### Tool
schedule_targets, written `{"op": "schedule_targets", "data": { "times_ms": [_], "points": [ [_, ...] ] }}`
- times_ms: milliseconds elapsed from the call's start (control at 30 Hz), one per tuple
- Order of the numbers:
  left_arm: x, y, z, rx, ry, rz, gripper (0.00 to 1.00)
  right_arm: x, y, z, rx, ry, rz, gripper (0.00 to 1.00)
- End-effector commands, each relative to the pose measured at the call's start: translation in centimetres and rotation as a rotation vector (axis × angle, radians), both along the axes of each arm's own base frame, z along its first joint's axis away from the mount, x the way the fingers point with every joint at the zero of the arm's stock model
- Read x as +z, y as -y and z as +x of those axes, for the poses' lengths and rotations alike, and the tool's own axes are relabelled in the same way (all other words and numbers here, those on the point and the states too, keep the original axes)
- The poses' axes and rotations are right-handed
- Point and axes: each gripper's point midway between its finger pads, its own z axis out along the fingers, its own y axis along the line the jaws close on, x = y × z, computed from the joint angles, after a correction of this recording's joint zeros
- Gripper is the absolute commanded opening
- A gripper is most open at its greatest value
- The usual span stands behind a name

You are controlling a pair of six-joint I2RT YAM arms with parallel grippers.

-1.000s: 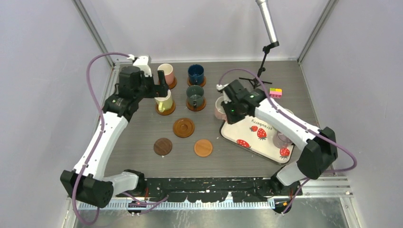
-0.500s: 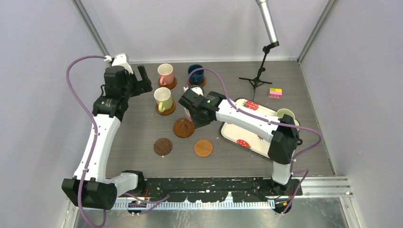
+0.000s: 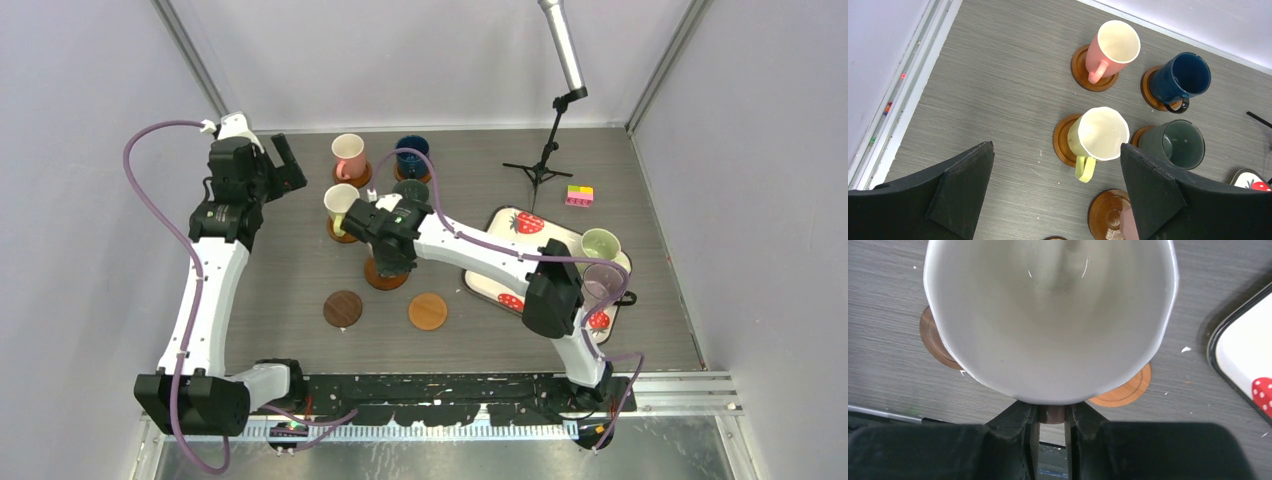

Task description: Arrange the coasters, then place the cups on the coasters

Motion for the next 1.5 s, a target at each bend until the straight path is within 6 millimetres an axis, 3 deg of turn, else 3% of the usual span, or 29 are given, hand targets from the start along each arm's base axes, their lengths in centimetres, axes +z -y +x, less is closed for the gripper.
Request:
{"op": "schedule_targets", "data": {
  "times_ms": [0,867,900,1033,1467],
  "points": [
    [1.8,-0.4,-0.2,0.021,0.055,-0.009,1.0,3.5,-1.4,0.9,-0.091,0.034,0.133,0.0],
    [0.5,0.2,-0.4,0.012,0.027,-0.07,1.0,-0.8,-2.9,1.5,-0.133,-0.011,0.086,0.01],
    [0.5,-0.7,-0.4,0.037,0.028,-0.072,1.0,-0.9,-3.0,1.4,-0.132,-0.016,0.087,0.01],
    [0.5,-1.0,-0.3,0.046,0.026,-0.078,1.0,-1.4,-3.2,1.2,-0.134,-0.032,0.085,0.01],
    [0.1,-1.3,-0.1,0.06,0.019,-0.104,1.0,-0.8,-3.8,0.3,-0.125,-0.051,0.113,0.01]
  ]
}}
